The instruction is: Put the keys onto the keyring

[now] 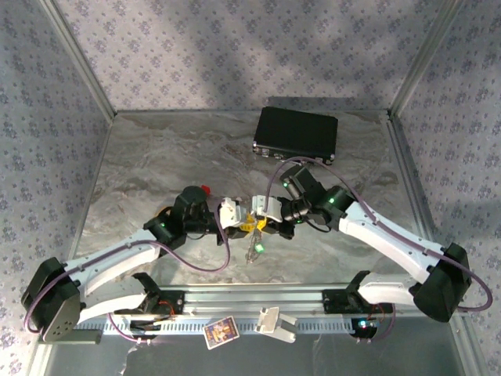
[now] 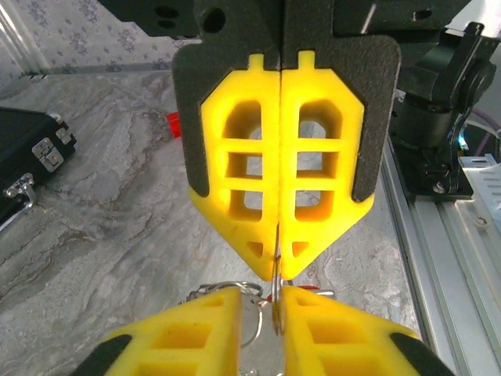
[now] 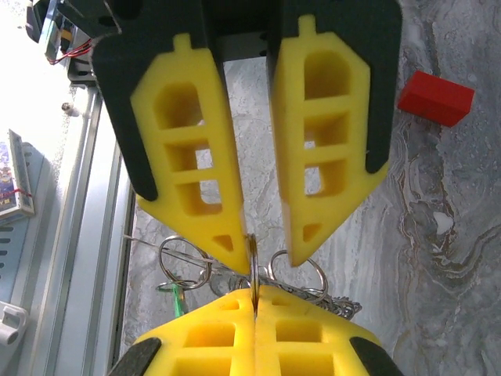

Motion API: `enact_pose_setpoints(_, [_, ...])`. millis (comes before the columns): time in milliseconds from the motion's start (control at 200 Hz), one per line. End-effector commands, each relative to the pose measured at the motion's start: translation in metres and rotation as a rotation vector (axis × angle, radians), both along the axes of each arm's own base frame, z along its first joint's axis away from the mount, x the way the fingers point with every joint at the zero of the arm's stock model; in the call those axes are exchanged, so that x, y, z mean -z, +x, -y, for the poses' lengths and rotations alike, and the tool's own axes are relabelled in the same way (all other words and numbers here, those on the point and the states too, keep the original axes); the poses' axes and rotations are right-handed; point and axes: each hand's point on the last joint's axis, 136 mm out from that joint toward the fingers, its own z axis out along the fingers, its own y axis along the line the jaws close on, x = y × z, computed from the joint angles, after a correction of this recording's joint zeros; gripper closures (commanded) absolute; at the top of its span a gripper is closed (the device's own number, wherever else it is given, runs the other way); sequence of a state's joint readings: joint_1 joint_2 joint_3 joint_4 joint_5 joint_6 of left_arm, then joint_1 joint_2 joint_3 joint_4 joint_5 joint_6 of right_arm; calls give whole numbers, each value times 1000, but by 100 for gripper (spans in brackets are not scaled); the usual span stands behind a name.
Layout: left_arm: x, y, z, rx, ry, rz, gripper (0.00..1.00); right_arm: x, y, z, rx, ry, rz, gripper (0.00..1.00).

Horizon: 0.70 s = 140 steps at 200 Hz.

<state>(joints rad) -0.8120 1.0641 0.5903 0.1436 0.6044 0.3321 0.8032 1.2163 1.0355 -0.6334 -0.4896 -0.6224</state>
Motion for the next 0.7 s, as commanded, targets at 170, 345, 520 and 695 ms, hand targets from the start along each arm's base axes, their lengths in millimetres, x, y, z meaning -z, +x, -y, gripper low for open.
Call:
enact_pose_setpoints(170, [-12,-8,5,64,-29,33,100,-11,-3,-5,-16,22,18,100])
enact_pose_setpoints(345, [-20,-10,4,52,-105,33,100,-22,1,1,33,190,-44,74])
enact_pose_setpoints(520, [-27,-11,6,45,-217,27,100,-12,-1,0,44,226,-95,70])
enact_pose_setpoints(695, [-32,-10,5,28,-281,23,100,-2,0,0,50,228,-113,71])
